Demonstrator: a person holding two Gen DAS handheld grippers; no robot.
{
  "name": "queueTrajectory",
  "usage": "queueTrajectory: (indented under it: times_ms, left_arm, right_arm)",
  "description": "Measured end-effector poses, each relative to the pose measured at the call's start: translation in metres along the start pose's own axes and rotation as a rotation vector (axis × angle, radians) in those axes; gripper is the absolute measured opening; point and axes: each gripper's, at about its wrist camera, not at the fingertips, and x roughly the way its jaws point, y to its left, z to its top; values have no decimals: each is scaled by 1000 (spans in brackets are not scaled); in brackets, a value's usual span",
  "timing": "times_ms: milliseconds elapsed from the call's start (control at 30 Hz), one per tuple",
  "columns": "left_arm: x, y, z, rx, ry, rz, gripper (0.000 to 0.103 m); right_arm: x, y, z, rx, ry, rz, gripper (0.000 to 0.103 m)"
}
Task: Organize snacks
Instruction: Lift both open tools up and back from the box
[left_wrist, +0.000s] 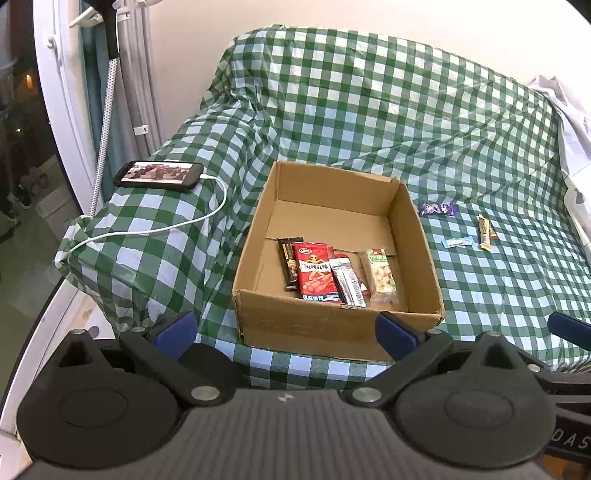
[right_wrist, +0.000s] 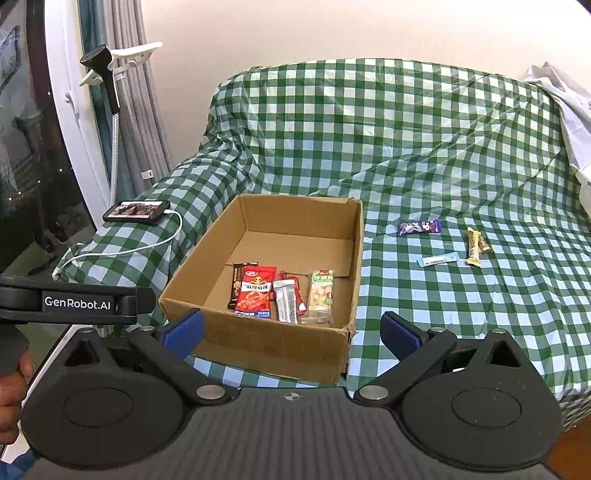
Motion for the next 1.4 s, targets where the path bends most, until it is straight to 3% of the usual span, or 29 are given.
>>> queueTrajectory:
  times_ms: [1400]
  left_arm:
    - [8, 2, -4, 11, 40, 4, 103]
  right_arm:
    - [3, -12, -7, 44, 23, -1, 101]
